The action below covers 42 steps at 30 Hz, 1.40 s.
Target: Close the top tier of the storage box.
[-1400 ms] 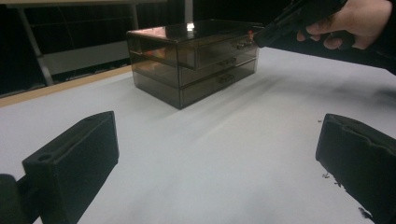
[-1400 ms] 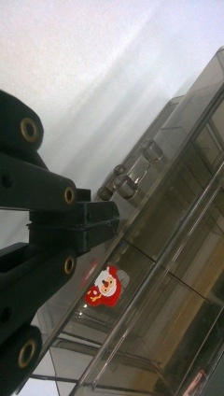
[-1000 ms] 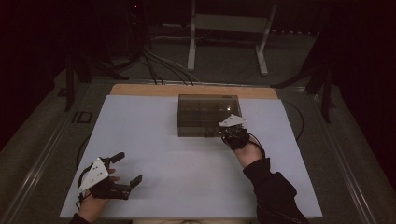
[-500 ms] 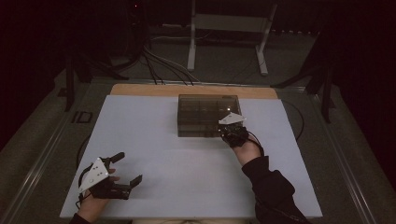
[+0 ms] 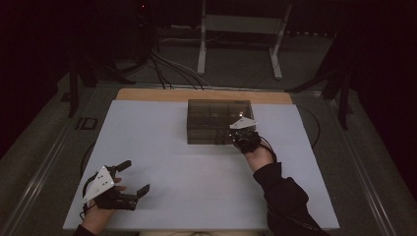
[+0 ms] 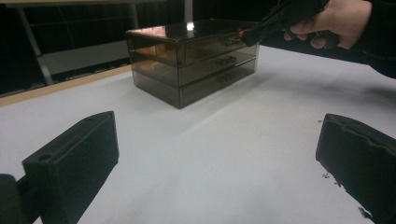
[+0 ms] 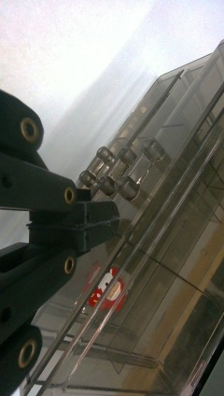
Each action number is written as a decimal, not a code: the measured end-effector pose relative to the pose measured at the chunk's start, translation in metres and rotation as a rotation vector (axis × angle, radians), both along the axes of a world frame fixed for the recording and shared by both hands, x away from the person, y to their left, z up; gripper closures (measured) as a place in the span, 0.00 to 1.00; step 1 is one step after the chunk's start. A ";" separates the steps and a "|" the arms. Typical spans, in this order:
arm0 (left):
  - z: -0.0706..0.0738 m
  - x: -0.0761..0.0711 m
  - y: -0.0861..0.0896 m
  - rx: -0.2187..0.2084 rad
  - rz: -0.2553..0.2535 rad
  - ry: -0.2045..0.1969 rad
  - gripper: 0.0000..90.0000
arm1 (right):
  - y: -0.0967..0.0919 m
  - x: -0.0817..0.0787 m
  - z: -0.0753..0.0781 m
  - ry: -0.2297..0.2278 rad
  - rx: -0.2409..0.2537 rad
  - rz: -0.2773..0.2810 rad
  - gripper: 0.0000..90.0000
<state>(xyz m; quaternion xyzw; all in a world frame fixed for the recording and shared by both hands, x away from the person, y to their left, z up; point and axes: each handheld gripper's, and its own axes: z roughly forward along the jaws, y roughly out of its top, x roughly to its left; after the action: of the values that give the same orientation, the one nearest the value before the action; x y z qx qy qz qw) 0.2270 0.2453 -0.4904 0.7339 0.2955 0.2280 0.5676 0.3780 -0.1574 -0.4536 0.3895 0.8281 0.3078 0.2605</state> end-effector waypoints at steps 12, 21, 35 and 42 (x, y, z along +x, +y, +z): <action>0.000 0.000 0.000 -0.002 0.001 -0.001 0.00 | 0.002 0.003 0.000 0.000 -0.003 -0.004 1.00; 0.000 0.000 0.001 -0.001 0.000 0.001 0.00 | 0.002 0.006 0.000 0.002 -0.004 -0.006 1.00; 0.000 0.000 0.000 0.000 -0.001 0.002 0.00 | 0.002 0.008 0.000 0.005 0.002 -0.005 1.00; -0.001 0.000 0.000 0.000 -0.001 0.003 0.00 | 0.002 0.008 0.000 0.009 0.002 -0.007 1.00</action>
<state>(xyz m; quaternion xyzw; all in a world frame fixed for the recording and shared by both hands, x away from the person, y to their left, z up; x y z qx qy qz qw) 0.2274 0.2452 -0.4911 0.7343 0.2961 0.2267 0.5673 0.3858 -0.1551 -0.4540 0.3940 0.8275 0.3061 0.2576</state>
